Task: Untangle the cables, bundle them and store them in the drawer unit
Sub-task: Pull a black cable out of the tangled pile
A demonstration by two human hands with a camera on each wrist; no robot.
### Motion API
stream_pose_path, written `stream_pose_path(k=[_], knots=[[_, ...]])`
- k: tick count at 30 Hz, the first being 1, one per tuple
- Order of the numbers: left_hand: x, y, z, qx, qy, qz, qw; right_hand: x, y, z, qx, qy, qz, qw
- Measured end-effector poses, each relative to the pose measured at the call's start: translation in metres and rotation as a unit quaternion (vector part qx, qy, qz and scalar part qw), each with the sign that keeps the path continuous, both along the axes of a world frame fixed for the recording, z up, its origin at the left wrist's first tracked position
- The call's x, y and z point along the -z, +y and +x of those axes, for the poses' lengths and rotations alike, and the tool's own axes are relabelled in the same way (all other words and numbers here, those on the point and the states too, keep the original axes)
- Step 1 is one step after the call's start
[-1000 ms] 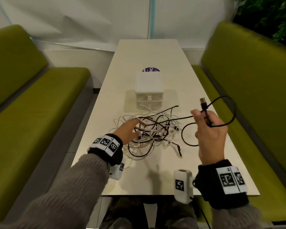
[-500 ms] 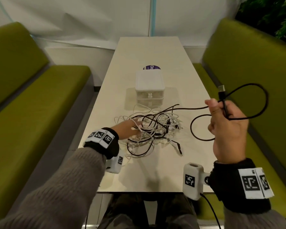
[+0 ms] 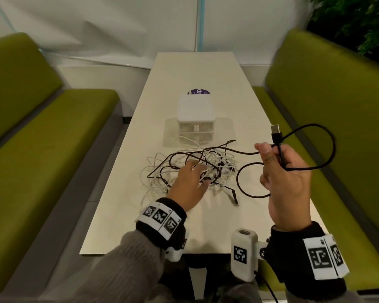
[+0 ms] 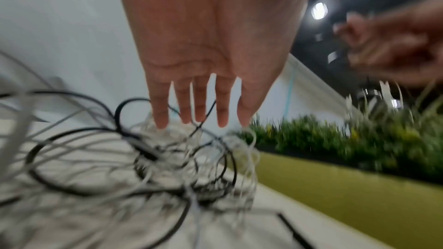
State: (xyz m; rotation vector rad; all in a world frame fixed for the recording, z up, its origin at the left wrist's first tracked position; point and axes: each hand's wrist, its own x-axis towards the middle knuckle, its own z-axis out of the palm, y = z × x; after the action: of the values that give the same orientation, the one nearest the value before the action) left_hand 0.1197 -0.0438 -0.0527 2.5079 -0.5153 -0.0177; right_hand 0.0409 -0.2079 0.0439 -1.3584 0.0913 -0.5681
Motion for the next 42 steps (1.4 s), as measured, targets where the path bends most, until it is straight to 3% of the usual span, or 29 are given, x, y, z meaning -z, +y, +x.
stream_pose_path(k=[4,11,14,19,23,27,31,34,37,39,42], knots=[[0.034,-0.001,0.008,0.012,0.084,0.101,0.991,-0.004,-0.005,-0.002,0.008,0.007,-0.013,1.000],[0.038,0.010,0.028,-0.008,0.138,0.112,0.984,-0.018,-0.017,0.003,0.022,-0.009,-0.016,1.000],[0.021,0.018,0.036,0.010,0.150,0.063,0.987,-0.013,-0.024,0.003,0.058,-0.010,-0.009,0.998],[0.012,0.046,0.052,-0.065,0.214,-0.118,0.968,-0.011,-0.044,-0.004,0.167,-0.036,0.054,0.984],[0.003,0.044,0.053,-0.079,0.266,-0.130,0.952,-0.006,-0.051,-0.002,0.182,-0.055,0.057,0.980],[0.000,0.036,0.057,-0.067,0.256,-0.072,0.962,0.003,-0.085,-0.004,0.150,-0.068,0.168,0.972],[0.007,0.025,0.058,-0.010,0.226,0.040,0.973,0.001,-0.092,-0.009,0.066,-0.113,0.193,0.972],[0.016,0.012,0.056,-0.030,0.188,0.097,0.977,-0.018,-0.056,-0.016,0.051,-0.035,0.087,0.994],[0.017,0.007,0.055,-0.043,0.156,0.073,0.984,-0.005,-0.041,-0.013,0.076,0.068,-0.036,0.994],[0.011,0.008,0.054,-0.032,0.171,0.049,0.984,0.011,-0.031,-0.005,0.063,0.147,-0.181,0.970],[0.000,0.004,0.052,0.014,0.224,0.035,0.974,0.030,0.000,0.012,-0.008,0.265,-0.370,0.890]])
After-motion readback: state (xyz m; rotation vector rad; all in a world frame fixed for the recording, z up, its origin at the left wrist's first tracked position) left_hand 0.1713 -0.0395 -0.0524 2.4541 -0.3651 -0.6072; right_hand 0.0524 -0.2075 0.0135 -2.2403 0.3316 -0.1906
